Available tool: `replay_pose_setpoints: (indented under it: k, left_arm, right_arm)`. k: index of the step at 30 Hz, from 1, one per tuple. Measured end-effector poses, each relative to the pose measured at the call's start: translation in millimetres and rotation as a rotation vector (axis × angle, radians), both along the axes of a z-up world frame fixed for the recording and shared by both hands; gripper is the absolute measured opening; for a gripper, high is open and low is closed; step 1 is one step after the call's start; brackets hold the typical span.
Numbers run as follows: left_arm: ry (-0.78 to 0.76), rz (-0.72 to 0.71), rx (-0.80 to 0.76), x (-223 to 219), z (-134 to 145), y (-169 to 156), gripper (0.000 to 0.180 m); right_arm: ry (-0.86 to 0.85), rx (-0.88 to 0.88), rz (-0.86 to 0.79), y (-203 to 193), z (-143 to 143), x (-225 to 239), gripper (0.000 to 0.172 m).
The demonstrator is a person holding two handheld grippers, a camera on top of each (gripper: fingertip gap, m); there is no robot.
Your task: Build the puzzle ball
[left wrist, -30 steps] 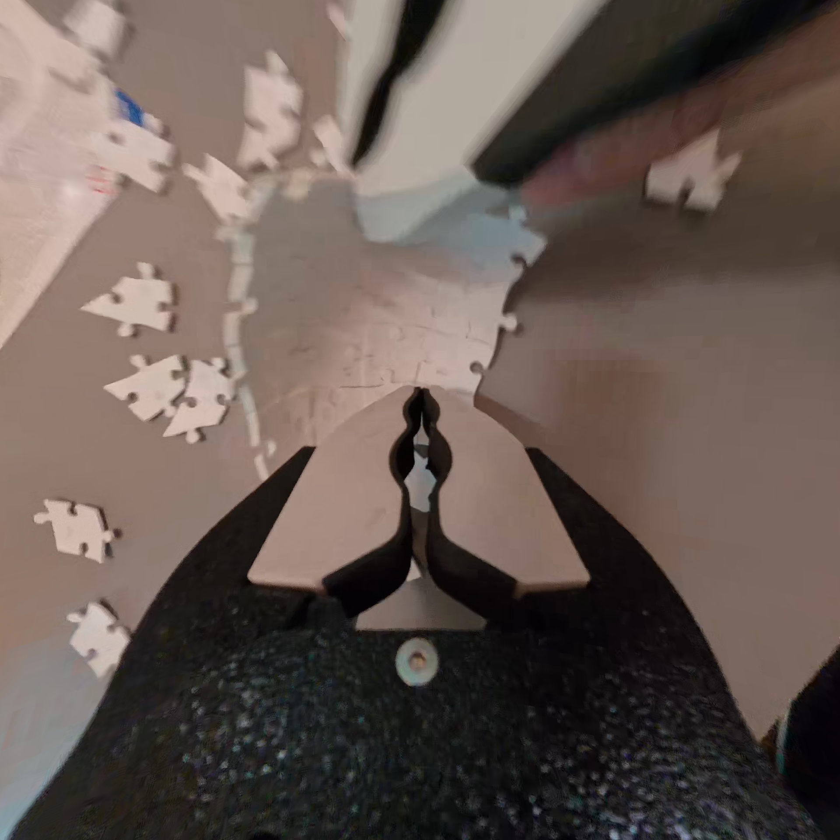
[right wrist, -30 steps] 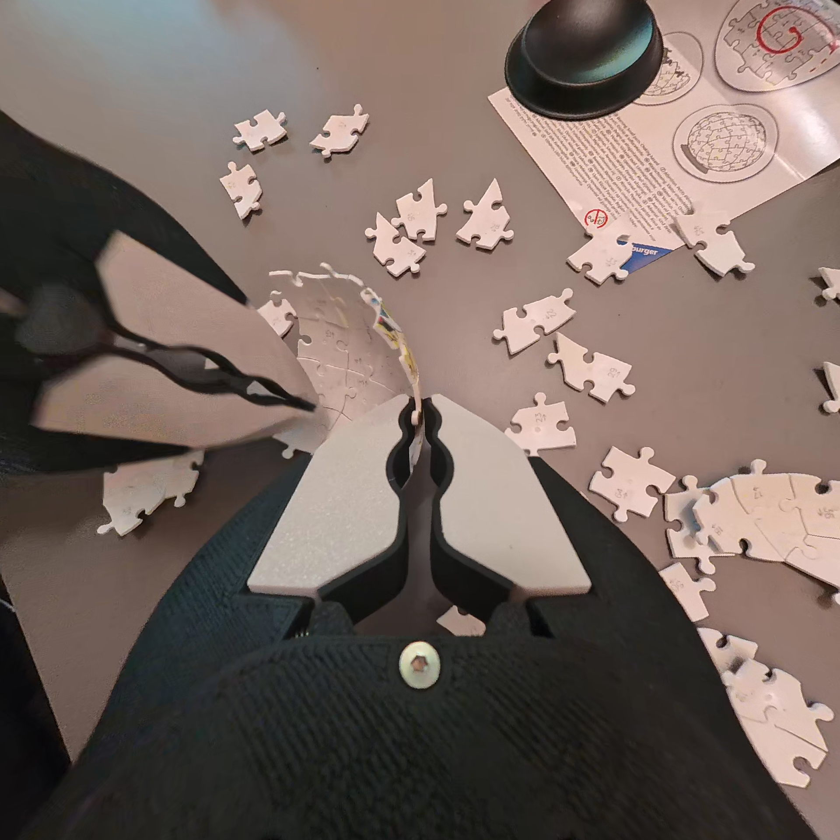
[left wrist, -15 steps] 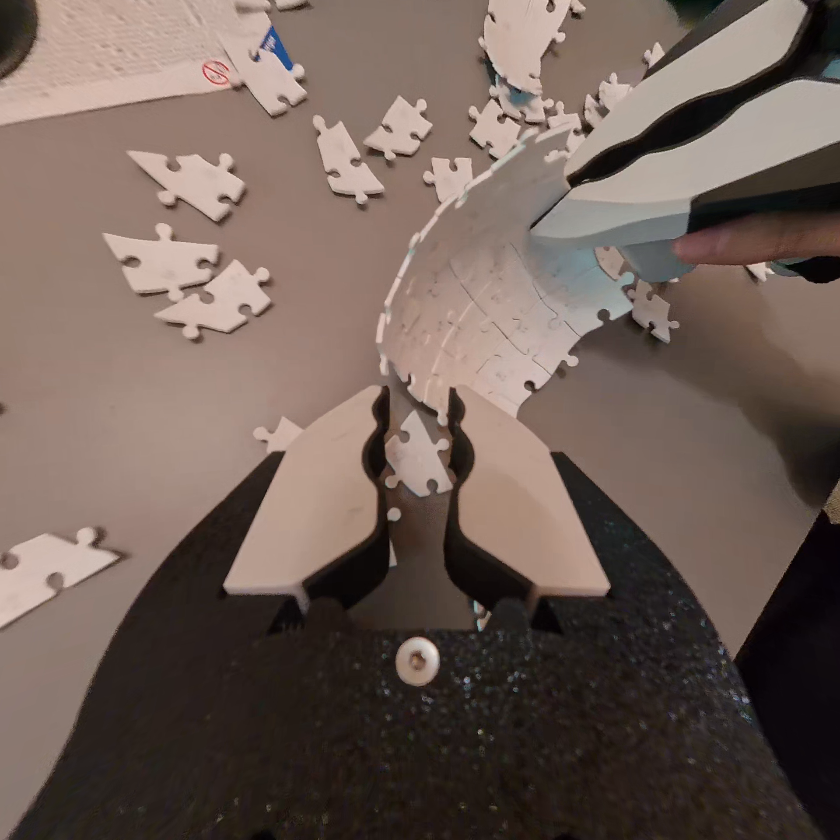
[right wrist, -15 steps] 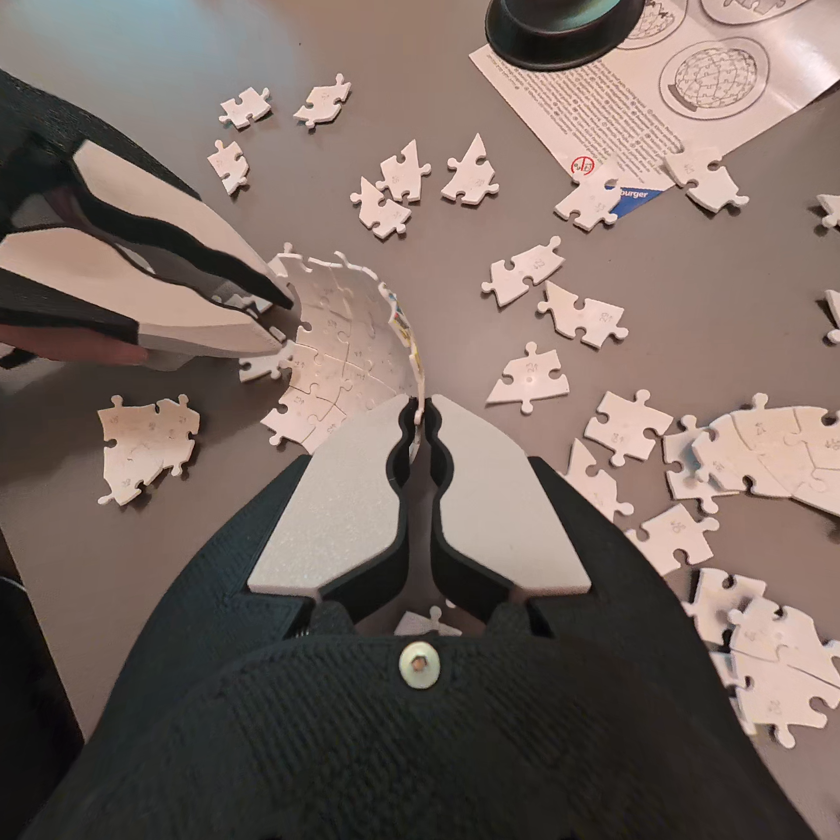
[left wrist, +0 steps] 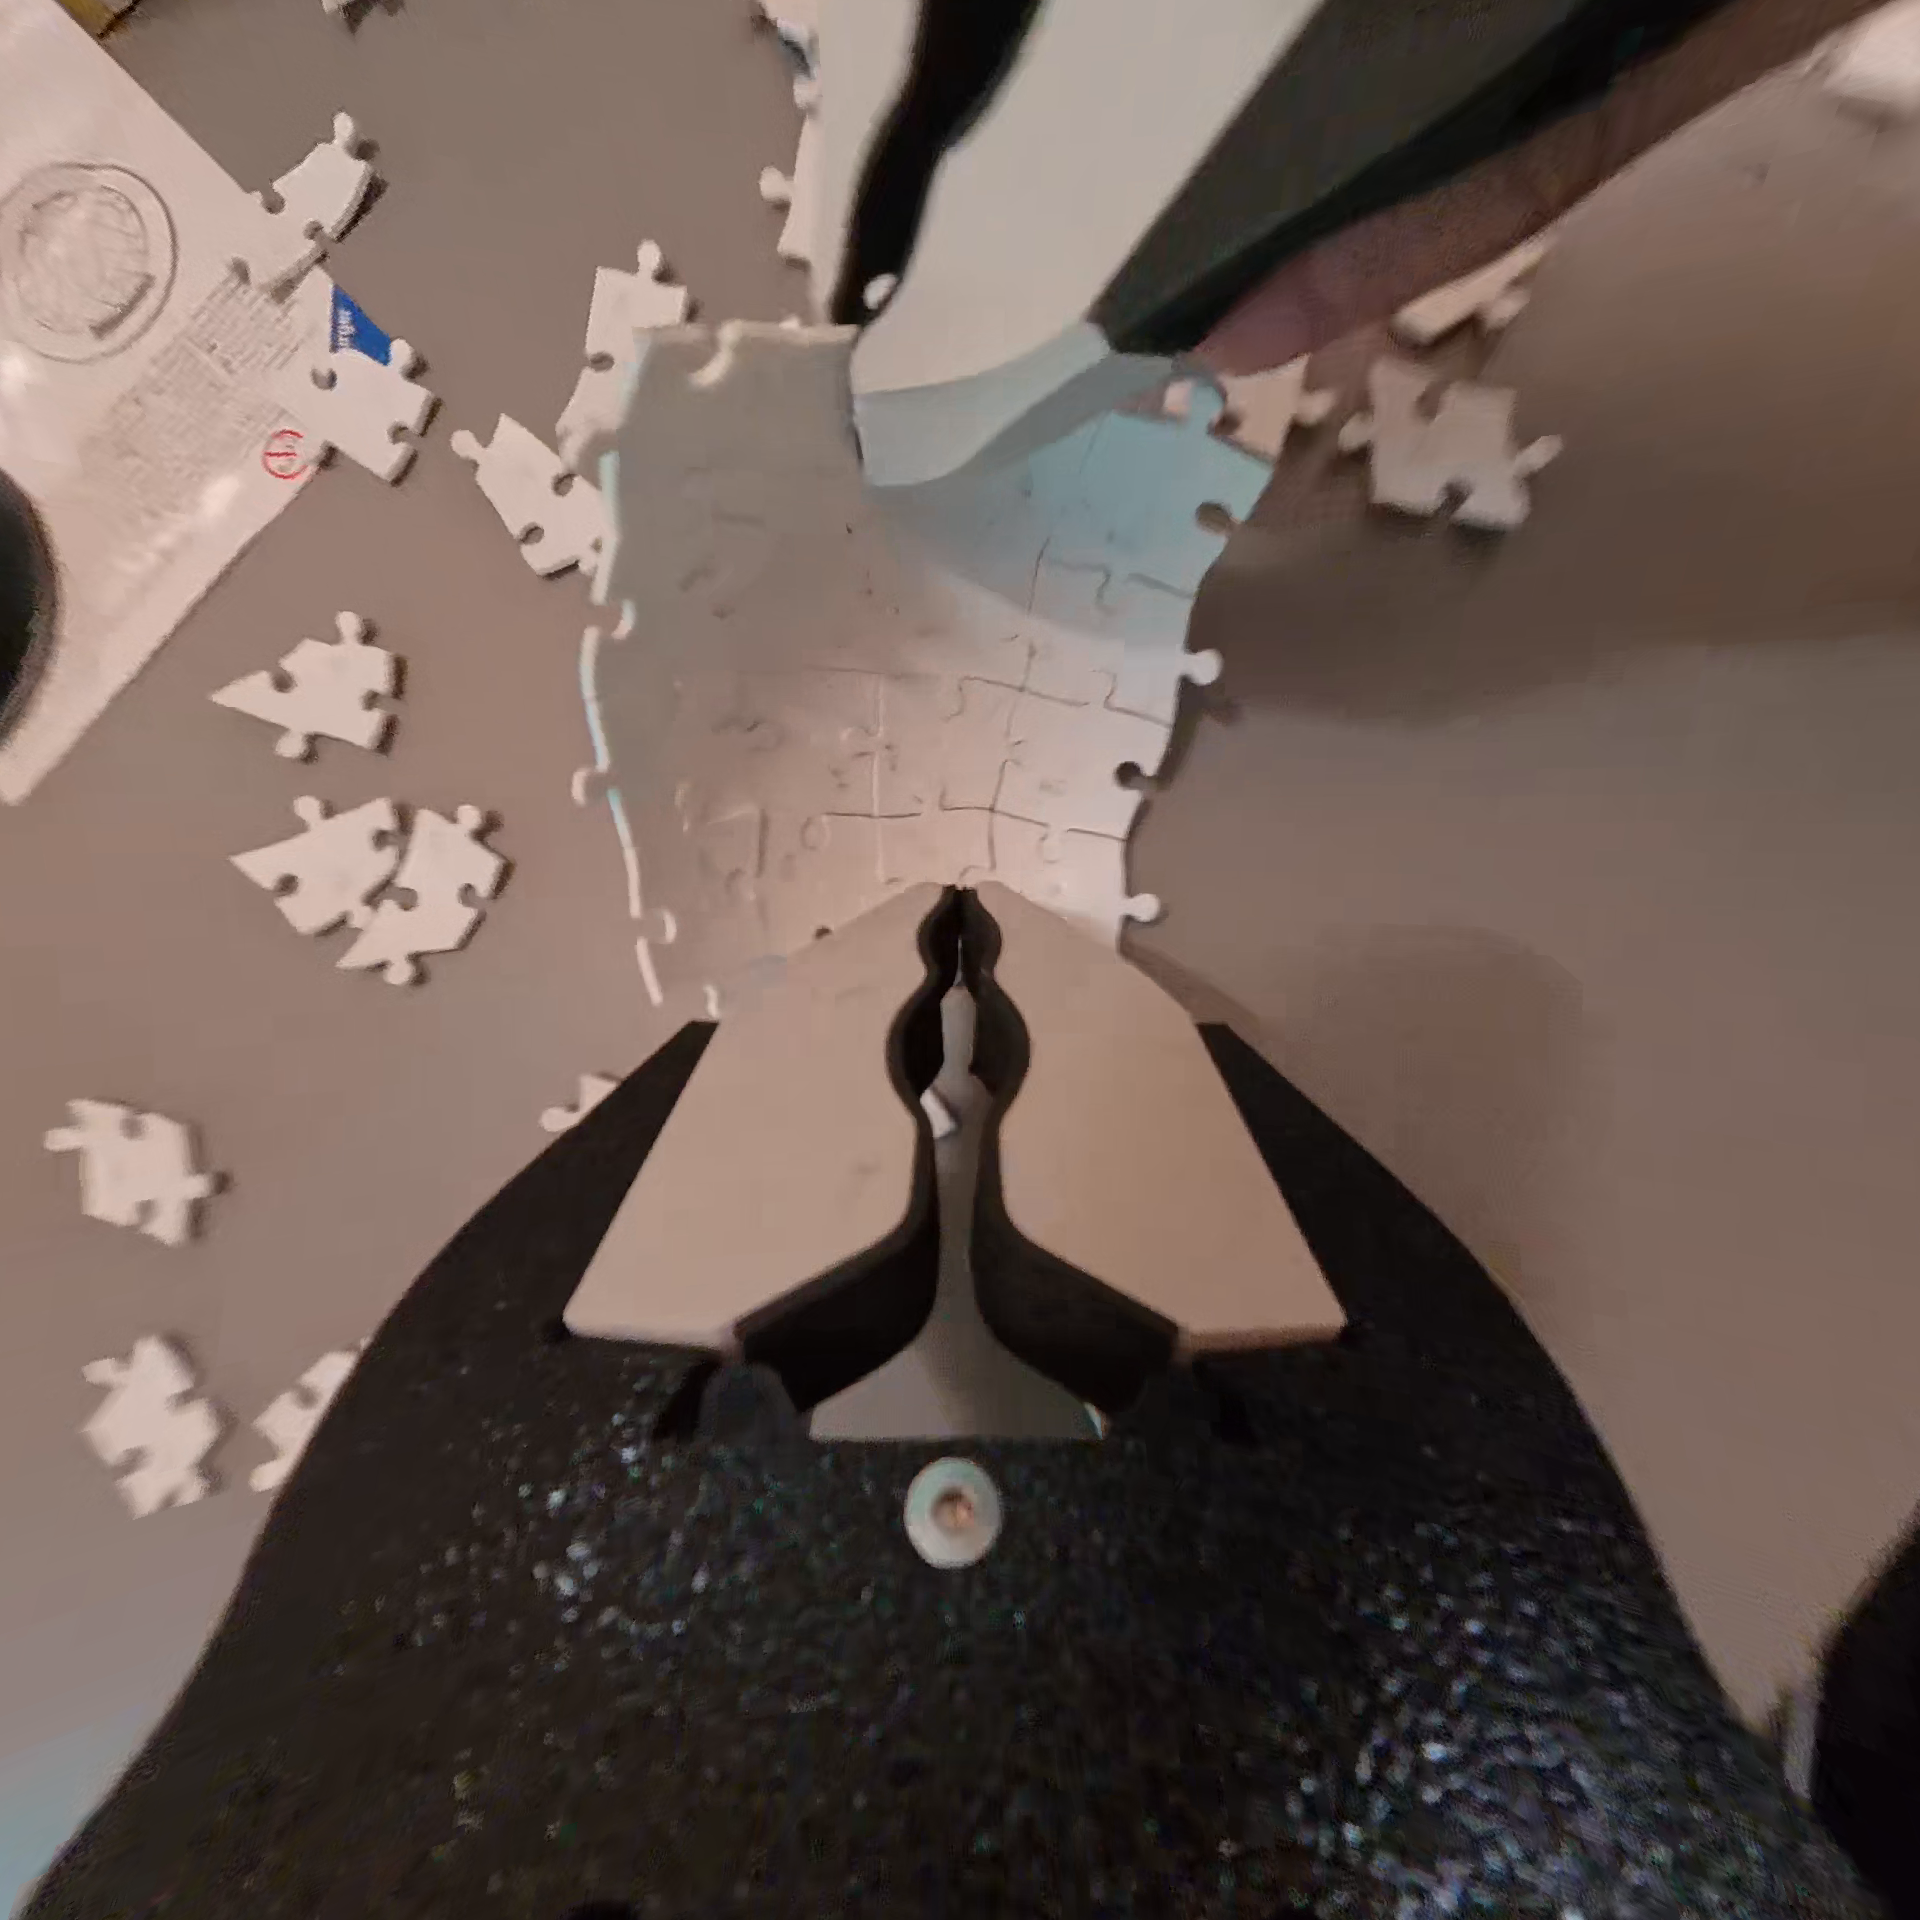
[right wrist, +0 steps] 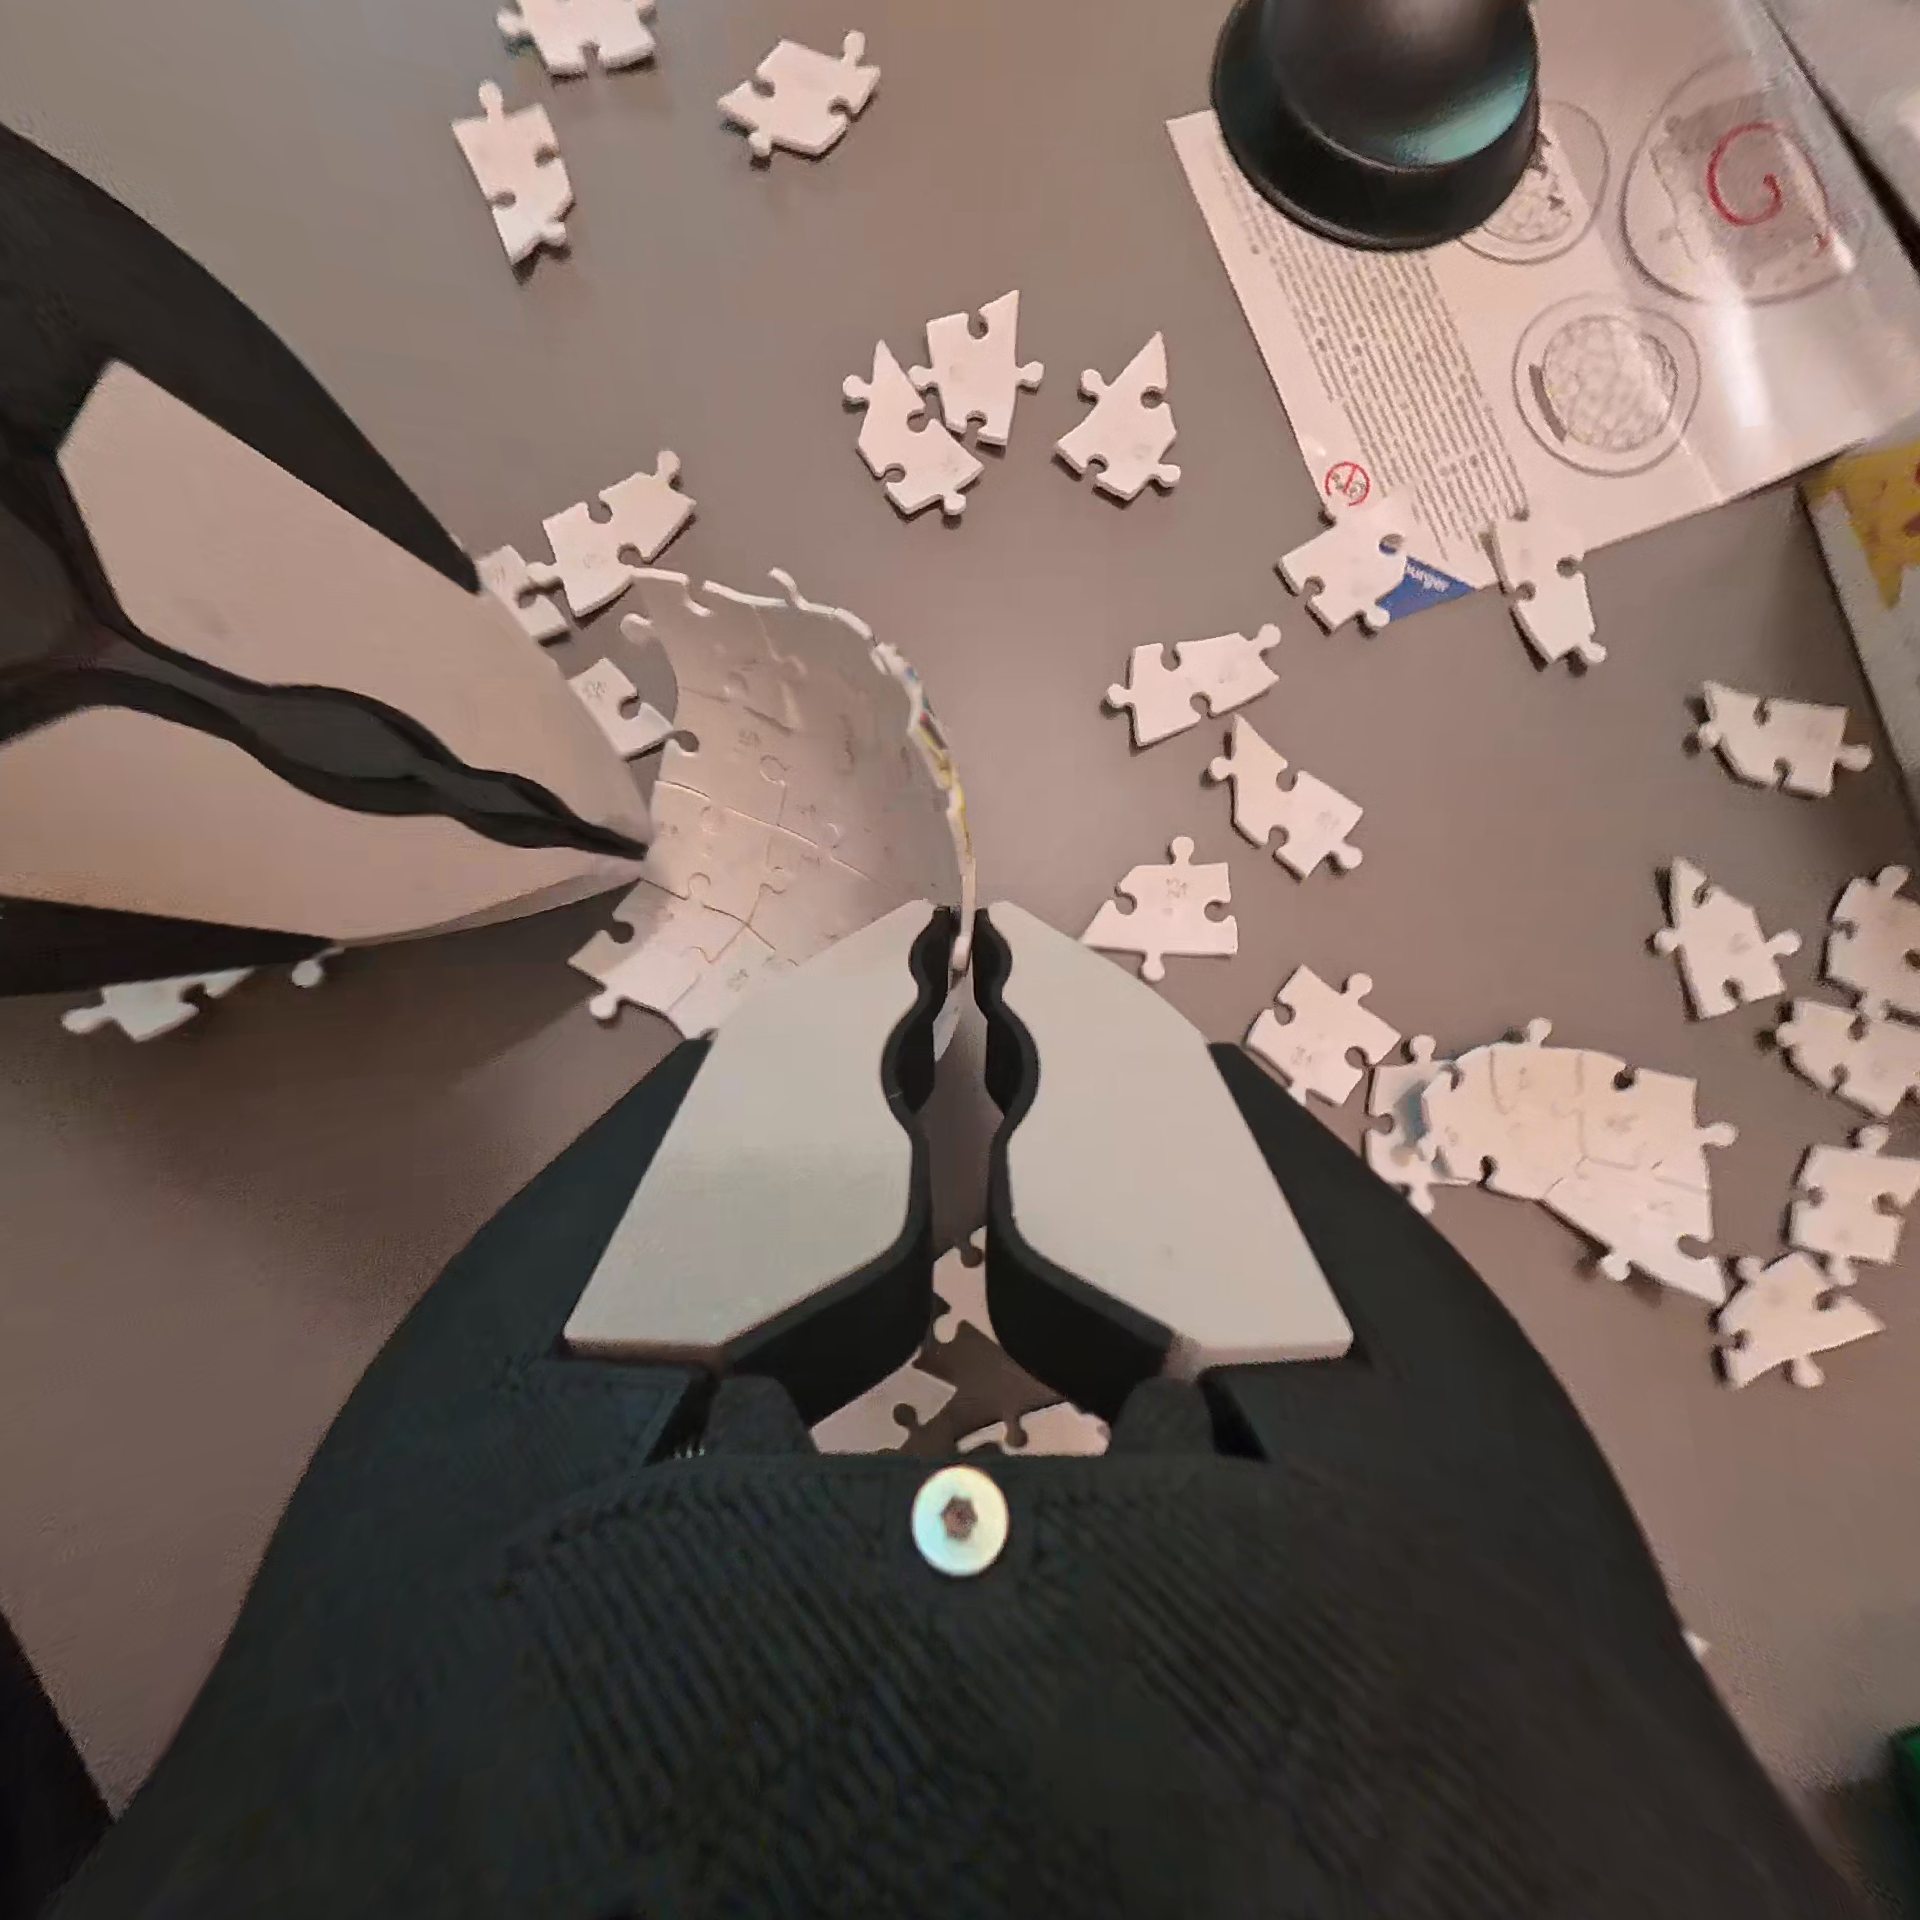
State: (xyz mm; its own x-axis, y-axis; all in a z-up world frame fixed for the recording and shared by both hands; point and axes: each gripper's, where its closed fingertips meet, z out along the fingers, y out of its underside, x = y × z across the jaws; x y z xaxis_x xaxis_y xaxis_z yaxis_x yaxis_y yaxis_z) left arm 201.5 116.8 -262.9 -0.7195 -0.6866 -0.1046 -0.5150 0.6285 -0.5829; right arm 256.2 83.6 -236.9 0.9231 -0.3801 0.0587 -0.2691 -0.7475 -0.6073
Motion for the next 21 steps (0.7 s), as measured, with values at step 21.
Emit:
replay_pose_setpoints:
  k: [21]
  left_arm:
    - [-0.010,0.082,0.104,13.8,-24.2,23.8,0.000]
  right_arm:
    - [0.108,-0.326,0.183,36.5,-4.7,11.9,0.004]
